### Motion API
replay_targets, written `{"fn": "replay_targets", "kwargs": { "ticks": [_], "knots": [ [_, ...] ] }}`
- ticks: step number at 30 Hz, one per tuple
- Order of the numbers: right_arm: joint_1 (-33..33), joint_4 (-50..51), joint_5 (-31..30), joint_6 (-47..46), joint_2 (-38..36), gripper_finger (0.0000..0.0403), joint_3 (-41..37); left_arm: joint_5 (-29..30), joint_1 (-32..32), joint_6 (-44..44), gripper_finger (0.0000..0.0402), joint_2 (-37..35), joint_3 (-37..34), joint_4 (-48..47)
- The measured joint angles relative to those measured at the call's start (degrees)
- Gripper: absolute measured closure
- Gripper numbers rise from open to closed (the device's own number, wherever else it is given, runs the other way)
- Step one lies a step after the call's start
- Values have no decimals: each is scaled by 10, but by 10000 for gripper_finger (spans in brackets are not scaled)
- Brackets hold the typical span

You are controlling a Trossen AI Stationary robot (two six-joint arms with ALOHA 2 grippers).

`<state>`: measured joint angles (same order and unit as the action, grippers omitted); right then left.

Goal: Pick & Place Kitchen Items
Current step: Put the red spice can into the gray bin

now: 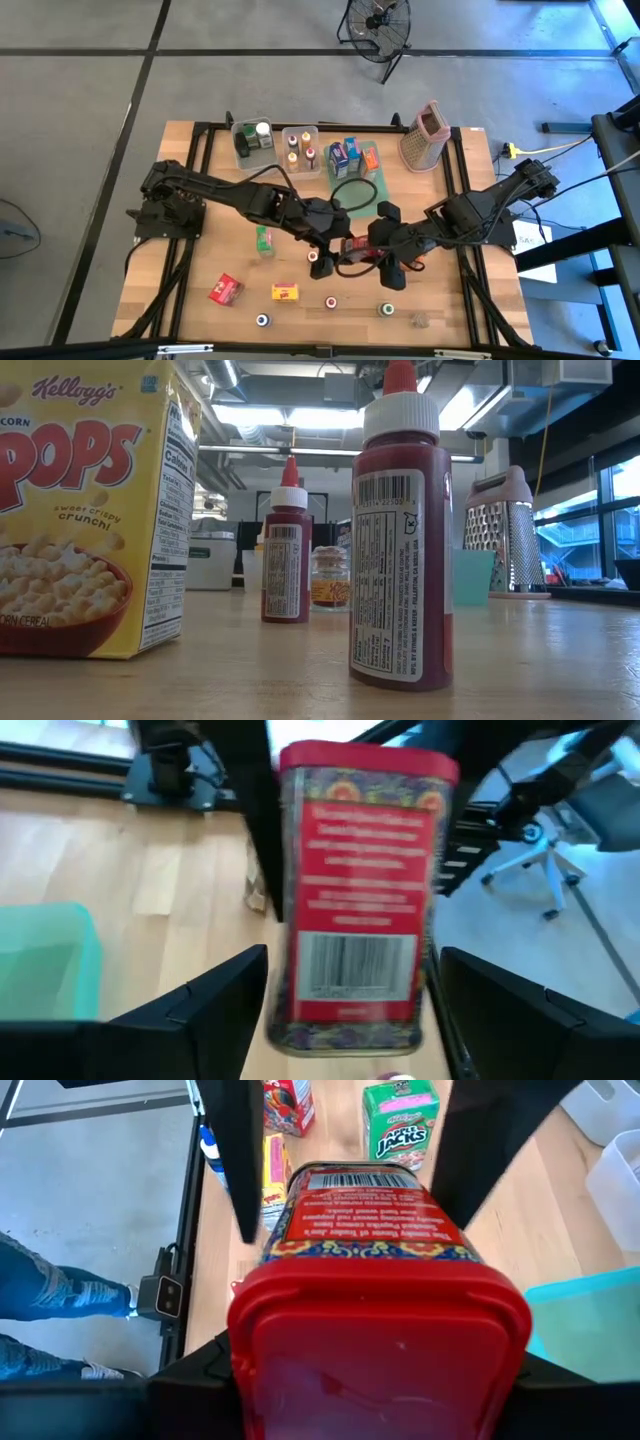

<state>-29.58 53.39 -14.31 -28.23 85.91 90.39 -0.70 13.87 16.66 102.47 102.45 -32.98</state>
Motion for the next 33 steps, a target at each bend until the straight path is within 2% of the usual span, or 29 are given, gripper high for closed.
{"fn": "replay_targets", "kwargs": {
  "ticks": [7,33],
  "knots": [
    [0,-1,0,2,0,196,0,-4,-2,-23,111,0,0,15],
    [0,-15,0,5,0,196,0,-3,-2,-24,118,0,0,7]
  ]
}}
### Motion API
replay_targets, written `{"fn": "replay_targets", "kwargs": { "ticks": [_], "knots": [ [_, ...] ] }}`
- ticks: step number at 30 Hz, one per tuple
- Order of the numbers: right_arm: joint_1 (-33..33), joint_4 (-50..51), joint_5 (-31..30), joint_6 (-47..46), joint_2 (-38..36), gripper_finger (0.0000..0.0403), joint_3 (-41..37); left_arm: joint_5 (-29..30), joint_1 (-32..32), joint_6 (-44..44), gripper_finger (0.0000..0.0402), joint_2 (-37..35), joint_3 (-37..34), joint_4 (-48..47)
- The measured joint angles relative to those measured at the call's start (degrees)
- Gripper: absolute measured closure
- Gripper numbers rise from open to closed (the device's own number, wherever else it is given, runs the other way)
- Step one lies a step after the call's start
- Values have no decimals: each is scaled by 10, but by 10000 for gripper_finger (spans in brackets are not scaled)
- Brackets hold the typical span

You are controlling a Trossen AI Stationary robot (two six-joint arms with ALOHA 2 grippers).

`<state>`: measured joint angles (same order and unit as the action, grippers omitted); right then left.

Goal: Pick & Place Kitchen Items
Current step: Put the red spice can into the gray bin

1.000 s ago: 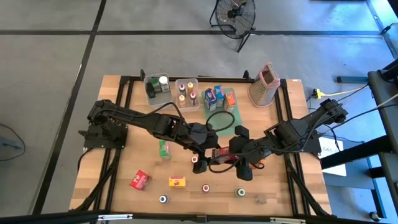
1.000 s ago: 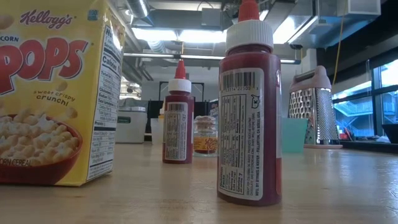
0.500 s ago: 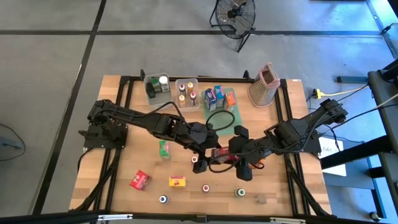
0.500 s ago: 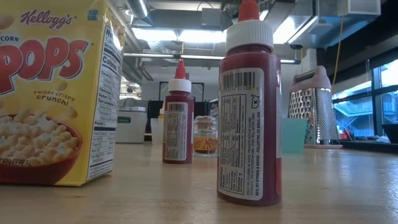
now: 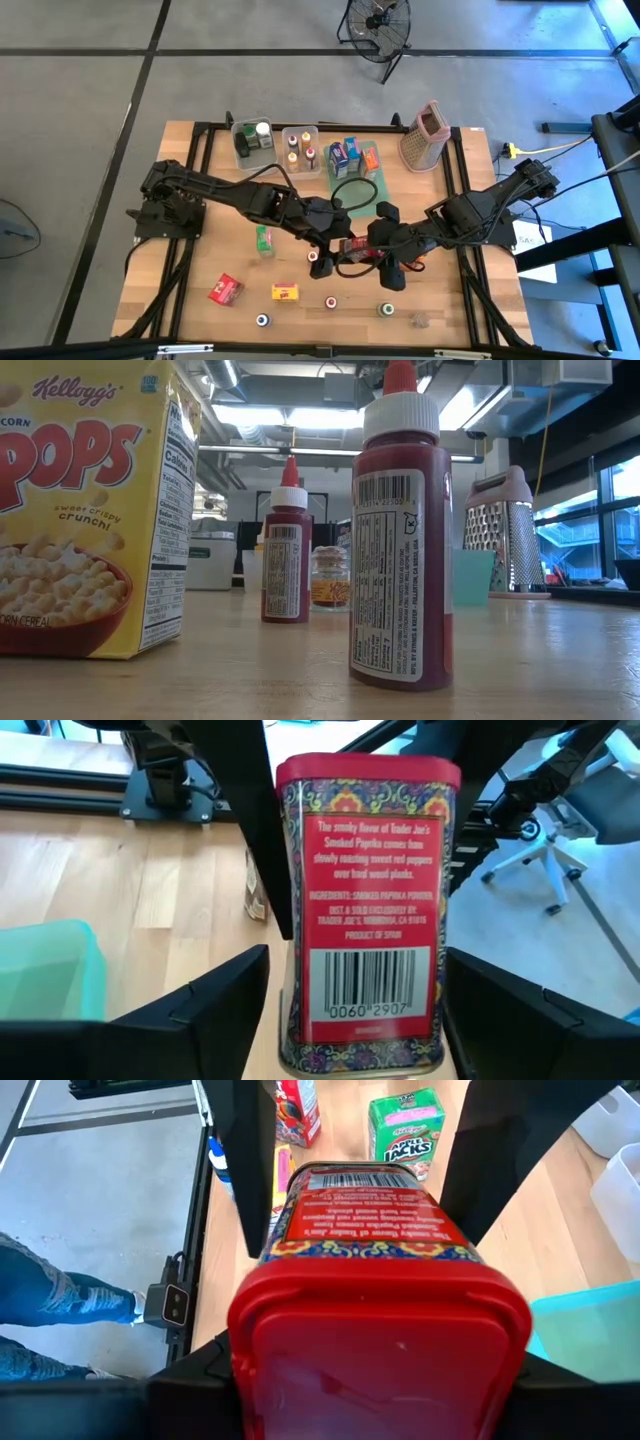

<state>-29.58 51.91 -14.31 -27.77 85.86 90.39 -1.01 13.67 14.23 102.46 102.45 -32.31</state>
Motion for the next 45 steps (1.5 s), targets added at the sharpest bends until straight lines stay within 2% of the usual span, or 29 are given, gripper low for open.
{"fn": "replay_targets", "kwargs": {
  "ticks": [9,14,21,26,30,34,41,45],
  "knots": [
    [0,3,-1,-5,0,196,0,-7,-6,9,181,17,1,-2],
    [0,0,0,-5,0,185,0,-4,-7,8,186,16,1,-2],
    [0,2,-29,-53,0,148,0,-5,-8,19,191,15,1,-19],
    [-1,5,-3,-29,0,104,0,-6,-7,26,191,15,1,-24],
    [-1,22,21,-50,-7,69,1,-2,-7,27,191,7,1,-28],
    [2,46,-28,-109,-30,56,1,15,-7,26,192,-15,1,-36],
    [-24,29,-107,-166,-88,55,1,85,-7,11,192,-69,1,-64],
    [-43,-36,-176,-139,-104,55,1,132,-2,1,192,-122,1,-53]
  ]
}}
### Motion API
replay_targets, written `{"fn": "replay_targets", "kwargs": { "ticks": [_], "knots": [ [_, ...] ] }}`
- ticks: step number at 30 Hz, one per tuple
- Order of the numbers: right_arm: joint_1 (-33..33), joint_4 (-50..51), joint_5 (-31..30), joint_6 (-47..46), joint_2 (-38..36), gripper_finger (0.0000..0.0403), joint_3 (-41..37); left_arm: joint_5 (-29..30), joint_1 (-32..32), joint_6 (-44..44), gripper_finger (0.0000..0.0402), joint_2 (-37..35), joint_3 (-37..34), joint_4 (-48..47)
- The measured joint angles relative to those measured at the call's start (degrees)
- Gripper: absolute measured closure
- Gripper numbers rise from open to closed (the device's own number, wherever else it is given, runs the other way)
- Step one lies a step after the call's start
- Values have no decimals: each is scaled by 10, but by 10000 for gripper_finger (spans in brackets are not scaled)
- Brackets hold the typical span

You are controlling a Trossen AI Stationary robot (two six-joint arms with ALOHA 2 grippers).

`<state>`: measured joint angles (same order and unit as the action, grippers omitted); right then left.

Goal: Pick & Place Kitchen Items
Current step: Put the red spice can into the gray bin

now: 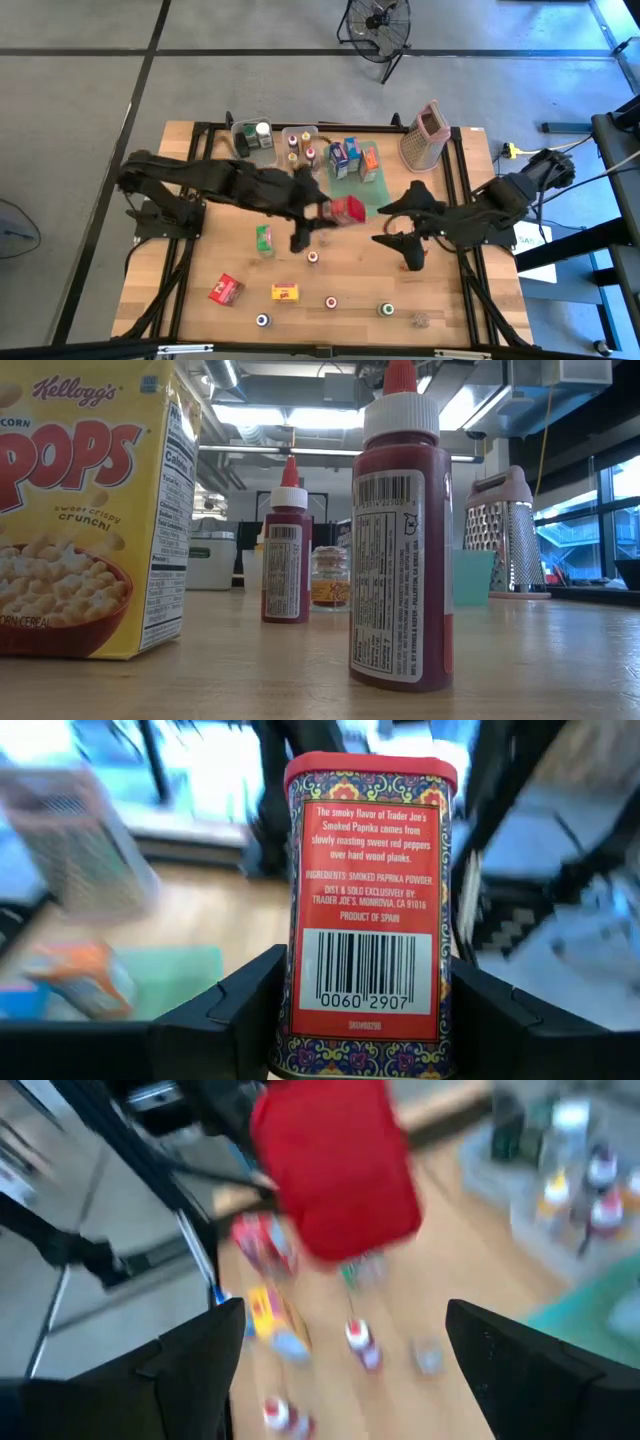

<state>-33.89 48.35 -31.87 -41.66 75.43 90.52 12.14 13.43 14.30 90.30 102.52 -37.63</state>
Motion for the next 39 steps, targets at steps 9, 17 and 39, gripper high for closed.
{"fn": "replay_targets", "kwargs": {
  "ticks": [9,17,39],
  "knots": [
    [-4,-300,-26,223,22,55,0,92,49,-69,192,-94,0,145],
    [5,-509,-26,254,39,55,0,111,99,-132,192,-102,0,196],
    [28,-585,-196,362,82,54,-1,201,143,-140,192,-152,0,193]
  ]
}}
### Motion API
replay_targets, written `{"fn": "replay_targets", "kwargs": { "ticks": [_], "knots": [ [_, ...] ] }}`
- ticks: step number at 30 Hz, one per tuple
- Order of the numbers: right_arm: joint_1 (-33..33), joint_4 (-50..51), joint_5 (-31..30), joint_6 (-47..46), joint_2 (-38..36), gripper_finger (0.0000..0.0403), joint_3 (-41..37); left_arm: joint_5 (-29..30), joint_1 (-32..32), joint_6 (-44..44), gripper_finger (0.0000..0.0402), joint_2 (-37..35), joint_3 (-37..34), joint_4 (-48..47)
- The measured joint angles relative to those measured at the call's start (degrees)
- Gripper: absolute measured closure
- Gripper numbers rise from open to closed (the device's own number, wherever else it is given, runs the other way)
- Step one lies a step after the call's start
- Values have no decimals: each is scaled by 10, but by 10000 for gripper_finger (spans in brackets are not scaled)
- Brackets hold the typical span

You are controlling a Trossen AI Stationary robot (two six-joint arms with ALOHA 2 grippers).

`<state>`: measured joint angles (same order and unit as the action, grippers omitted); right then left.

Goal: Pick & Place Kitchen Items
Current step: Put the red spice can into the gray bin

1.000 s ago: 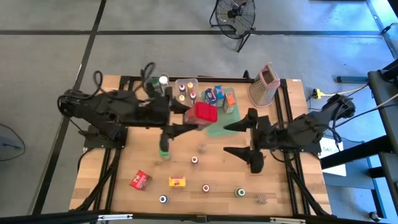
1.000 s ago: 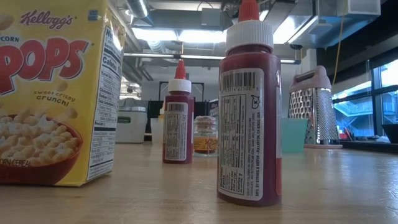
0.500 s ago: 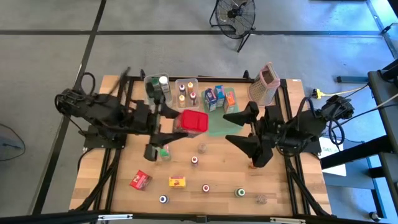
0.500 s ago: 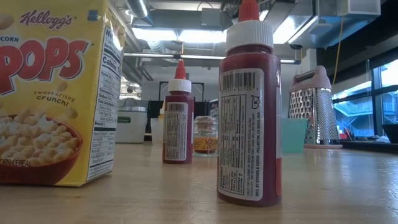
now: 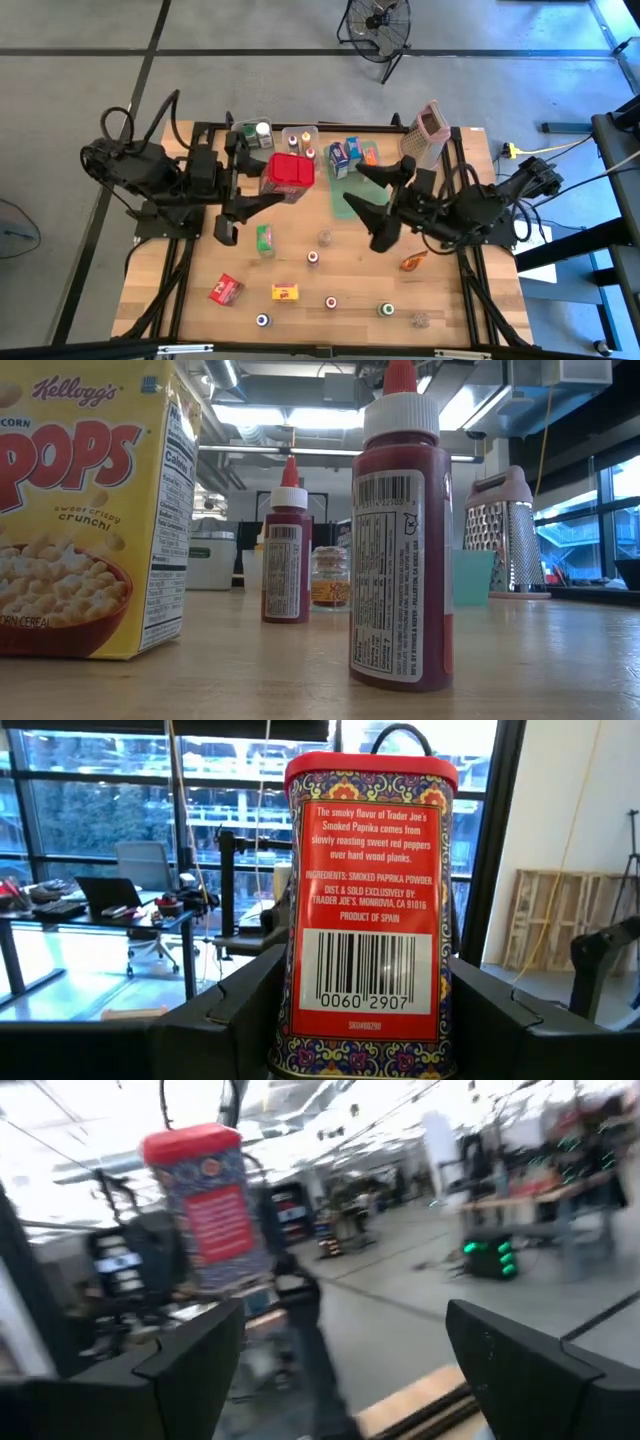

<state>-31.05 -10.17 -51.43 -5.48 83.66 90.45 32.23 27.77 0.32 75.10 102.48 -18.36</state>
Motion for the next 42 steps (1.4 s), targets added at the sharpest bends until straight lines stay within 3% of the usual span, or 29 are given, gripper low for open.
{"fn": "replay_targets", "kwargs": {
  "ticks": [7,11,17,24,29,42],
  "knots": [
    [32,-90,41,155,3,54,0,32,-7,4,192,2,0,52],
    [48,-133,111,212,3,54,0,44,-10,-16,192,18,1,111],
    [52,-155,170,232,-2,54,7,26,-14,-73,192,60,1,166],
    [47,-53,233,231,-2,54,51,7,-40,-81,192,82,1,203],
    [48,-24,238,228,-2,54,61,-38,-59,-73,192,100,1,216],
    [52,-13,251,228,-2,56,63,-46,-72,-114,192,129,0,251]
  ]
}}
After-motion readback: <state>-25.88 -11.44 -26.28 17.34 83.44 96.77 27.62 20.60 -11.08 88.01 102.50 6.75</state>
